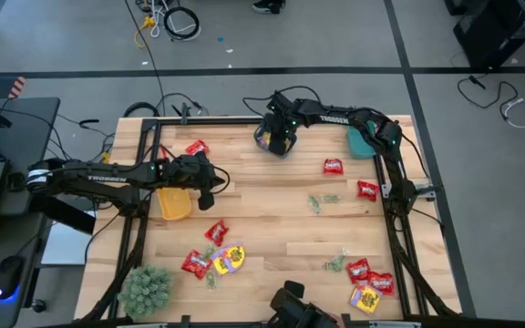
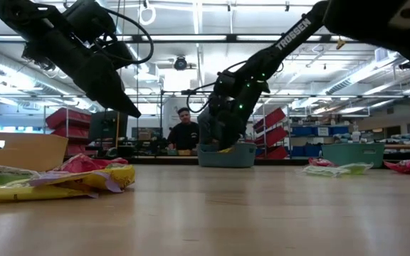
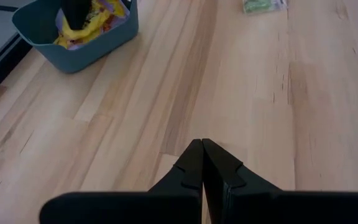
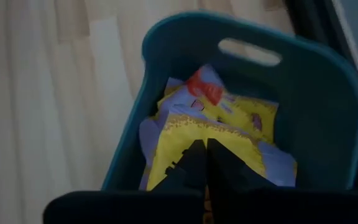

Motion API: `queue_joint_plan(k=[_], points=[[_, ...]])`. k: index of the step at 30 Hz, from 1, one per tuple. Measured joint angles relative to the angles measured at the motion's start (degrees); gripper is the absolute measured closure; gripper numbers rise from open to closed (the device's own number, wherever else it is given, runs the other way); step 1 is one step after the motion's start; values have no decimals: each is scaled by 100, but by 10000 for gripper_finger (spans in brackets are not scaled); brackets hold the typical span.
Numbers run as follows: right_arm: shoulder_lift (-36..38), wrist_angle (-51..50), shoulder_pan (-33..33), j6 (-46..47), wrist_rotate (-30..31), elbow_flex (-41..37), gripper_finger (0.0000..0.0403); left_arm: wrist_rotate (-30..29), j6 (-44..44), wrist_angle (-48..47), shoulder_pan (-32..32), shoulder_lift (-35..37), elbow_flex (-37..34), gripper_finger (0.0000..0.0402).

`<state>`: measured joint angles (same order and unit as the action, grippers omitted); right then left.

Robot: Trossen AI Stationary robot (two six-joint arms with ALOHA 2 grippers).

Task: Sort candy
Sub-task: Put the yellow candy into the blue bin

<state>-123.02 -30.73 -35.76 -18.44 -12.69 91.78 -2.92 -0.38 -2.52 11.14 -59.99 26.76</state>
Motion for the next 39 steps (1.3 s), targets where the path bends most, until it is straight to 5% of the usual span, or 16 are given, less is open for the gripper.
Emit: queue_joint_plan(k=[16, 29, 39], points=[[271, 378, -53, 49, -118, -82, 402, 0, 9, -4, 0, 0, 0, 396], [269, 2261, -150, 234, -479, -1313, 402, -5, 6, 31, 0, 0, 0, 396], [672, 2286, -55, 240, -362, -1120, 402, -177, -1, 246, 0, 0, 54, 396]])
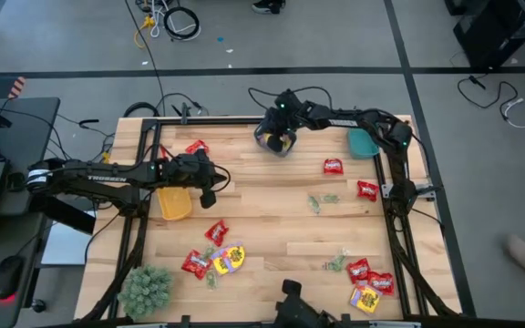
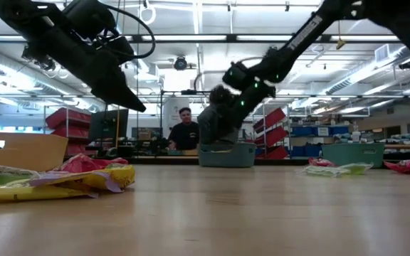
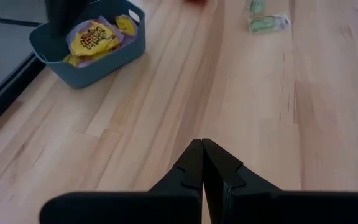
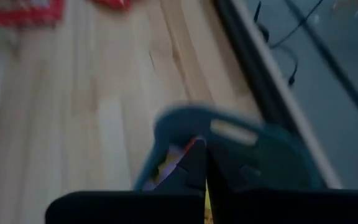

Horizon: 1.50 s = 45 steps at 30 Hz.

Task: Sort candy
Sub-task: Put the yellow candy into the blue bin

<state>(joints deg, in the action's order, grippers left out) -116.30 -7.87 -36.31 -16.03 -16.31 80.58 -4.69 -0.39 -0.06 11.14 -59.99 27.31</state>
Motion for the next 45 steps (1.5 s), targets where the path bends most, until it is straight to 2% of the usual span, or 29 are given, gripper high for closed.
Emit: queue_joint_plan(k=[7, 12, 16, 21, 24, 29, 34, 38, 45], points=[[1023, -573, 453, -42, 108, -2, 403, 111, 8, -563, -2, 0, 253, 396], [1589, -574, 1149, -52, 138, -411, 403, 607, 7, -1184, -130, 0, 433, 396], [1911, -249, 1768, 27, 281, -1006, 403, 940, 58, -1385, -564, 0, 485, 396], [2145, 254, 2401, 330, 923, -1709, 403, 1320, 175, -1358, -1339, 0, 488, 396], [2194, 401, 2688, 594, 1313, -1937, 403, 1312, -1, -1347, -1769, 0, 488, 389], [2185, 631, 3039, 877, 1664, -2217, 402, 1283, -659, -1147, -2272, -154, 492, 351], [2185, 740, 3266, 1008, 1790, -2403, 402, 1104, -1653, -623, -2596, -729, 490, 290], [2185, 738, 3391, 1010, 1844, -2520, 402, 718, -1804, 54, -2765, -1308, 490, 246], [2183, 738, 3511, 1029, 1846, -2551, 402, 806, -2087, 1025, -2802, -2101, 488, 206]])
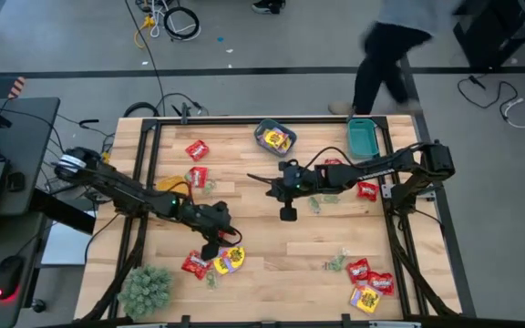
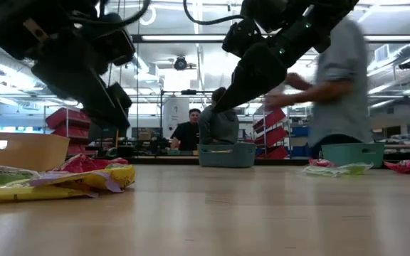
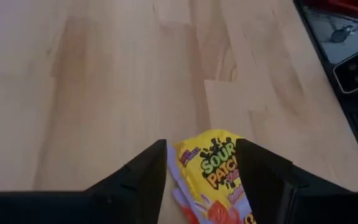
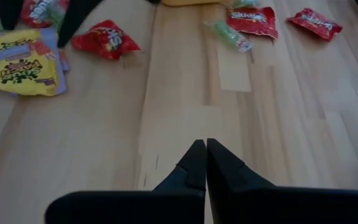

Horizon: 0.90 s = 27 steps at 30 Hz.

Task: Sort candy
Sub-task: Put the yellow candy into the blue bin

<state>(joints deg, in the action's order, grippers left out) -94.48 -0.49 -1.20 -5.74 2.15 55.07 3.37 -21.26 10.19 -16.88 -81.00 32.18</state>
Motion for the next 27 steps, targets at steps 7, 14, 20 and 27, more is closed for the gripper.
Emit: queue_joint_plan(k=[7, 14, 20, 27], points=[[-1, -2, 64, -23, 0, 0, 402, 34, -25, 567, -196, -820, -5, 204], [-2, -1, 64, -30, 0, 0, 402, 33, -41, 1078, -290, -1450, 10, 204], [-2, -2, 64, -44, 0, 0, 402, 29, 9, 1395, -313, -1697, 22, 206], [-2, -29, 60, -44, 14, 0, 402, 36, 133, 1180, -301, -1406, -16, 283]])
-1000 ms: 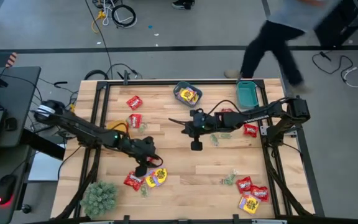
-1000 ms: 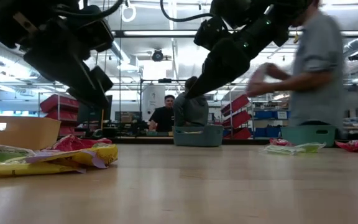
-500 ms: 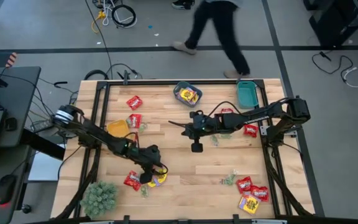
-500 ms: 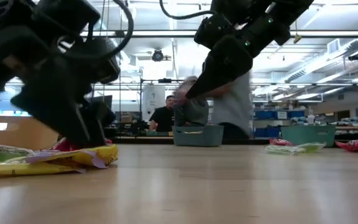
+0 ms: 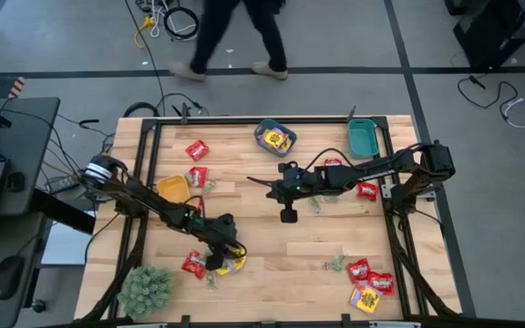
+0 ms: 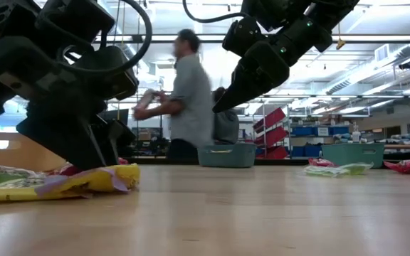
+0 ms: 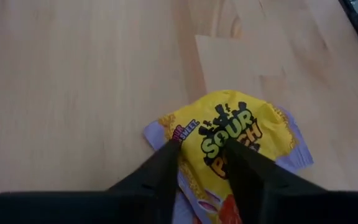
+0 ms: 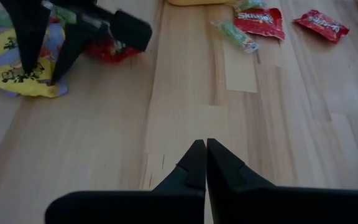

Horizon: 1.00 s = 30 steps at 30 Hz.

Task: Sort candy
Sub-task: Put the yellow candy into the blue bin

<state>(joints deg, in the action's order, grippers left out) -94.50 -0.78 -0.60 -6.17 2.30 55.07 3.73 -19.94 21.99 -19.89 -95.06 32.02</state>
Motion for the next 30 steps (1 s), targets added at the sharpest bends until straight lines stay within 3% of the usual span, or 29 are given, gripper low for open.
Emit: queue_joint_plan(k=[5, 7, 11, 17, 21, 25, 30], points=[[0, -71, 2, 0, 482, 0, 398, -194, 176, -85, 5, 242, 1, 375], [0, -133, 2, 3, 514, 0, 396, -404, 194, -114, 36, 303, 1, 393], [0, -194, 52, 70, 500, 0, 391, -566, 200, -157, 199, 446, 1, 396], [-231, 399, 281, 290, -623, 0, 389, -199, 179, -217, 426, 612, 6, 397], [-727, 963, 634, 313, -911, -2, 380, 22, 196, -317, 408, 631, 7, 390], [-1264, 1300, 1011, 270, -1057, 111, 351, 114, 118, -613, 308, 653, 11, 388], [-1755, 1513, 1339, 125, -1094, 588, 287, 44, 19, -771, 37, 657, 12, 398]])
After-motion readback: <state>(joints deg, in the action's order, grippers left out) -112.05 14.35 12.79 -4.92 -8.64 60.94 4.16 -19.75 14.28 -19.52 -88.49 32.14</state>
